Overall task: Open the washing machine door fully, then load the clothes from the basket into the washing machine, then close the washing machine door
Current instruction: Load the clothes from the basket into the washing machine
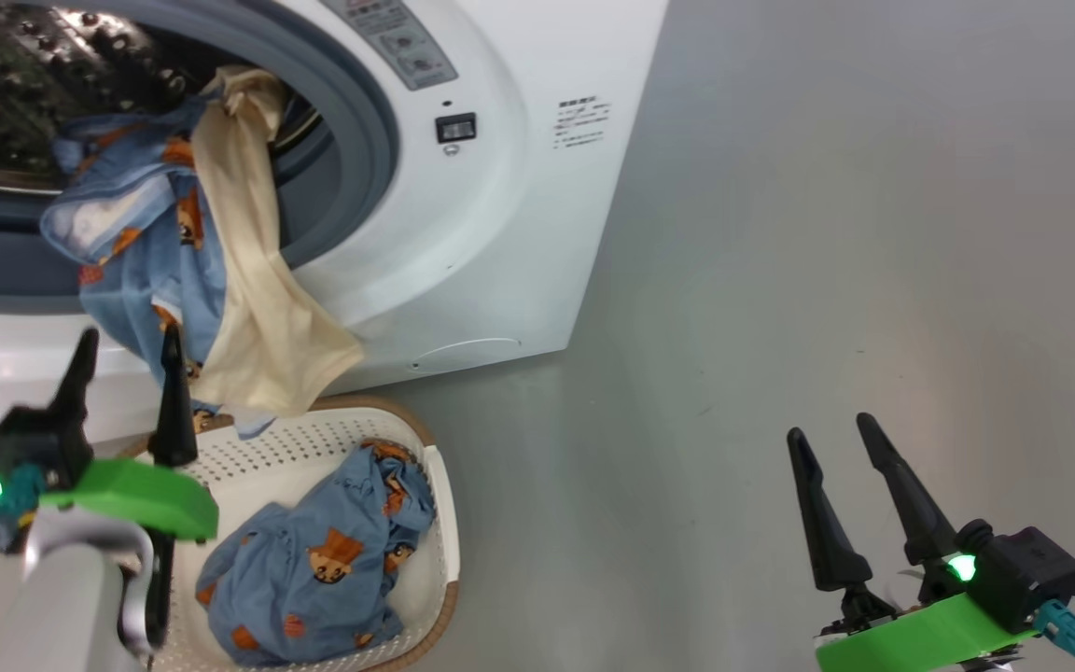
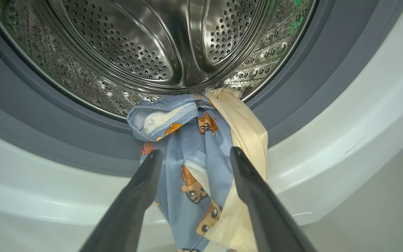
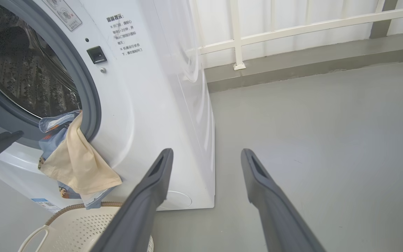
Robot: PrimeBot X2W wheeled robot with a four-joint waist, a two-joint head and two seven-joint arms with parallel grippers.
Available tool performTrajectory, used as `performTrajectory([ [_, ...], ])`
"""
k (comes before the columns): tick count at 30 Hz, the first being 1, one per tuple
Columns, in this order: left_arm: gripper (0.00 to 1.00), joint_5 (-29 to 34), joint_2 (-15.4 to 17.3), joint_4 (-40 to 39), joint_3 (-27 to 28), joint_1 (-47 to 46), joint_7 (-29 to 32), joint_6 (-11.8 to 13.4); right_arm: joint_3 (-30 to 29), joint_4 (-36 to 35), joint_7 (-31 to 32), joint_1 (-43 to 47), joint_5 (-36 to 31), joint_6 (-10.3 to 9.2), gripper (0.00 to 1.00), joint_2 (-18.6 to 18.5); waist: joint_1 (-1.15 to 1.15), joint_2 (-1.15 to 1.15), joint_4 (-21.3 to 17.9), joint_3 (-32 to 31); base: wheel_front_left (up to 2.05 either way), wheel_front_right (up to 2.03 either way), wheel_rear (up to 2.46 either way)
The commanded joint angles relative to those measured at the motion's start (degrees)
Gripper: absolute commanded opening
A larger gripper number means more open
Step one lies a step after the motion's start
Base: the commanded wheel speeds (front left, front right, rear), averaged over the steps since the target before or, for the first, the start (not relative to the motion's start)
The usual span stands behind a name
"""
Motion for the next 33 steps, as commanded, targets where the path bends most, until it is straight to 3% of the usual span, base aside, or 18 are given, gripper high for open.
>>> performTrajectory([
  [1, 1.0, -0.5, 2.0, -2.3, 1.8, 1.5, -0.2, 0.7, 0.7, -1.3, -0.7, -1.0, 0.0, 0.35, 1.0, -0.5, 0.0, 0.0, 0.5, 0.0, 0.0, 0.0, 0.0],
  [10, 1.0, -2.6, 2.8, -11.3, 2.3, 11.9, 0.4, 1.2, -0.7, -1.3, -0.7, -1.7, -1.9, 0.35, 1.0, -0.5, 0.0, 0.0, 2.6, -0.6, 0.0, 0.0, 0.0],
  [33, 1.0, -4.9, 3.6, -20.3, 3.3, 22.6, 1.5, 3.9, -2.4, -1.1, -0.7, 0.0, -2.6, 0.35, 1.0, -0.5, 0.0, 0.0, 3.7, -3.9, 0.0, 0.0, 0.0],
])
